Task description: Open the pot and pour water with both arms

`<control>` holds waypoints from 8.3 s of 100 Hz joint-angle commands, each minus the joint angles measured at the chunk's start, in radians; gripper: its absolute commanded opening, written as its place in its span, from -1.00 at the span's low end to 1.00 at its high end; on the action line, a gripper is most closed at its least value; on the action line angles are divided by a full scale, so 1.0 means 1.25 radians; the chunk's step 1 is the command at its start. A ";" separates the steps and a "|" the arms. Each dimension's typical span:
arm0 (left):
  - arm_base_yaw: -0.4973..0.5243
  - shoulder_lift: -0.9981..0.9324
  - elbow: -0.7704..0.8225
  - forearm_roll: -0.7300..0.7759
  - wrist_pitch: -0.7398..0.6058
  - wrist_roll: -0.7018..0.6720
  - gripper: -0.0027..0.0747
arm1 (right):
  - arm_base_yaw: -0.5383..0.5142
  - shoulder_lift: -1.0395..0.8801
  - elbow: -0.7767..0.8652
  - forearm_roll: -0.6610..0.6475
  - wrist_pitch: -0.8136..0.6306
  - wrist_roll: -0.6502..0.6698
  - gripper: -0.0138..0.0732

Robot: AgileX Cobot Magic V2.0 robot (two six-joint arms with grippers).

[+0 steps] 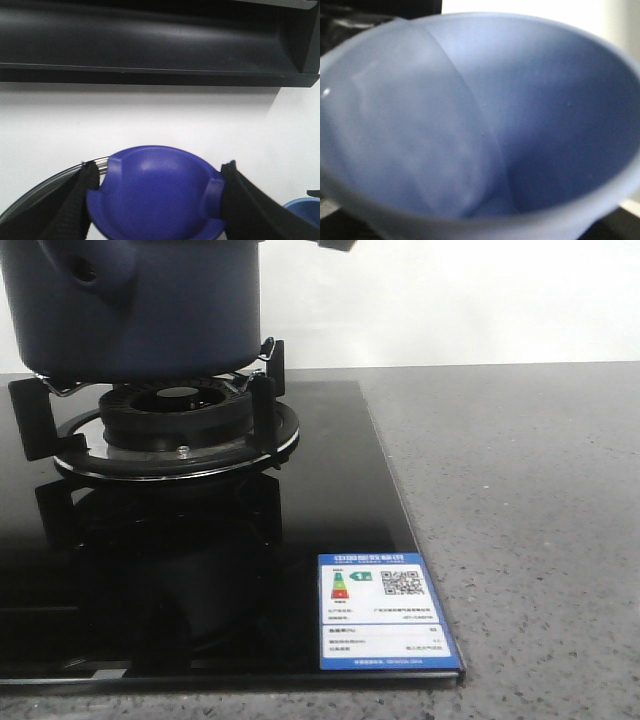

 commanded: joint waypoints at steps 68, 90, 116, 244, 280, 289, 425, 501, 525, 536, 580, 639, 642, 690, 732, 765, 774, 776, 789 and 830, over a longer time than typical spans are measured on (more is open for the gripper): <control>0.001 -0.020 -0.033 0.007 -0.068 0.003 0.03 | 0.002 -0.015 -0.037 -0.329 -0.064 0.001 0.33; 0.001 -0.020 -0.033 0.007 -0.068 0.003 0.03 | 0.002 -0.015 -0.037 -0.390 -0.069 0.001 0.33; 0.001 -0.020 -0.033 0.007 -0.068 0.003 0.03 | 0.002 -0.015 -0.037 -0.440 -0.086 0.001 0.33; 0.001 -0.020 -0.033 0.007 -0.069 0.003 0.03 | 0.002 -0.015 -0.037 -0.443 -0.041 0.242 0.33; 0.001 -0.020 -0.033 0.007 -0.072 0.003 0.03 | -0.096 -0.070 -0.034 -0.233 -0.013 0.485 0.33; 0.001 -0.020 -0.033 0.007 -0.073 0.003 0.03 | -0.140 -0.101 -0.030 -0.123 -0.038 0.485 0.33; 0.001 -0.020 -0.033 0.007 -0.074 0.003 0.03 | -0.796 -0.331 0.748 0.185 -0.976 0.681 0.33; 0.001 -0.020 -0.033 0.007 -0.072 0.003 0.03 | -0.796 -0.215 0.748 0.185 -1.010 0.571 0.33; 0.001 -0.020 -0.033 0.007 -0.072 0.003 0.03 | -0.796 -0.199 0.748 0.185 -1.013 0.571 0.33; 0.001 -0.020 -0.033 0.007 -0.072 0.003 0.03 | -0.796 -0.199 0.748 0.185 -1.013 0.571 0.34; 0.001 -0.020 -0.033 0.007 -0.072 0.003 0.03 | -0.796 -0.233 0.769 0.185 -0.998 0.611 0.81; -0.123 0.027 -0.033 0.005 -0.102 0.003 0.03 | -0.796 -0.669 0.957 0.106 -0.805 0.831 0.81; -0.128 0.034 -0.033 0.007 -0.104 0.003 0.03 | -0.796 -0.695 0.966 0.104 -0.804 0.852 0.81; -0.160 0.165 -0.033 0.007 -0.108 0.003 0.03 | -0.777 -0.887 0.981 -0.057 -0.793 1.059 0.81; -0.180 0.214 -0.033 0.005 -0.119 0.000 0.03 | -0.777 -0.887 0.981 -0.061 -0.796 1.061 0.81; -0.180 0.214 -0.033 0.007 -0.108 0.000 0.17 | -0.777 -0.887 0.981 -0.061 -0.796 1.061 0.81; -0.180 0.214 -0.033 0.007 -0.108 0.000 0.43 | -0.777 -0.887 0.981 -0.061 -0.796 1.061 0.81; -0.180 0.212 -0.033 0.007 -0.108 0.000 0.48 | -0.777 -0.887 0.981 -0.061 -0.796 1.061 0.81; -0.178 0.187 -0.033 0.007 -0.108 0.000 0.51 | -0.772 -0.887 0.981 -0.061 -0.819 1.061 0.81; -0.026 -0.017 -0.031 0.007 0.097 0.001 0.47 | -0.623 -0.885 0.892 -0.126 -0.818 1.091 0.68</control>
